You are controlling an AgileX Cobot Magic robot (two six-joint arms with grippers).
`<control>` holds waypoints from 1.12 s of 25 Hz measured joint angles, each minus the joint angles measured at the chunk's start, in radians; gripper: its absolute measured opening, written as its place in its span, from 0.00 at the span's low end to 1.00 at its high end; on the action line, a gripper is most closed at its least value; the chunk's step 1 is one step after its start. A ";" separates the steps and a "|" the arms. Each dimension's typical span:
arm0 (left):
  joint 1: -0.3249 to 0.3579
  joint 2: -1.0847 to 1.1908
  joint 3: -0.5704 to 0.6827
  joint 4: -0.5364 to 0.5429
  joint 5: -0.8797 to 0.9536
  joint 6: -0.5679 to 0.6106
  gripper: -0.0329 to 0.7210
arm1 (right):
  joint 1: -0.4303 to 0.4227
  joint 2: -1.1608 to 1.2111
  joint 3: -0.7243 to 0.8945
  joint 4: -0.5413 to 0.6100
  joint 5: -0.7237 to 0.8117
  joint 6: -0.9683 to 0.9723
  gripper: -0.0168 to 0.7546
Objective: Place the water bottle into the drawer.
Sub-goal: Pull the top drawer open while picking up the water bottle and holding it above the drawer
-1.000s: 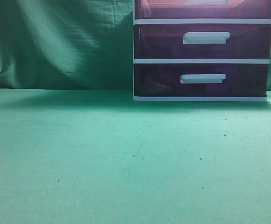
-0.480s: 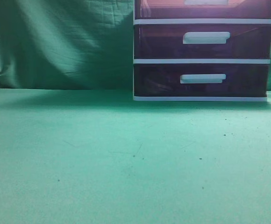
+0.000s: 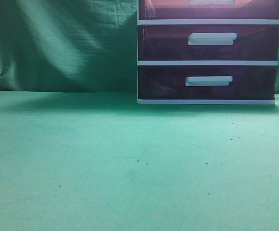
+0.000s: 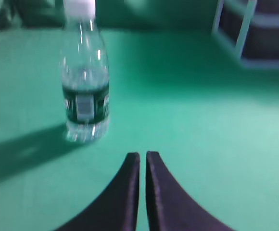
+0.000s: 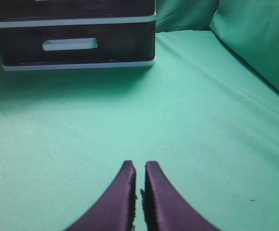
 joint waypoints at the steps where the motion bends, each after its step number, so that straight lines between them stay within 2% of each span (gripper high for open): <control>1: 0.000 0.000 0.000 -0.037 -0.053 0.000 0.04 | 0.000 0.000 0.000 0.000 0.000 0.000 0.09; 6: 0.000 0.000 0.000 -0.190 -0.350 -0.026 0.04 | 0.000 0.000 0.000 0.000 0.000 0.000 0.09; 10: 0.000 0.000 -0.009 -0.229 -0.405 -0.112 0.04 | 0.000 0.000 0.000 0.000 0.000 0.000 0.09; 14: 0.000 0.041 -0.130 -0.179 -0.242 -0.141 0.04 | 0.000 0.000 0.000 0.000 0.000 0.000 0.09; 18: 0.000 0.202 -0.240 -0.160 -0.188 -0.147 0.04 | 0.000 0.000 0.000 0.000 0.000 0.000 0.09; 23: 0.000 0.394 -0.290 -0.155 -0.187 -0.147 0.04 | 0.000 0.000 0.000 0.000 0.000 0.000 0.09; 26: 0.000 0.489 -0.290 -0.098 -0.222 -0.147 0.04 | 0.000 0.000 0.000 0.000 0.000 0.000 0.09; 28: 0.000 0.549 -0.290 -0.045 -0.266 -0.147 0.17 | 0.000 0.000 0.000 0.000 0.000 0.000 0.09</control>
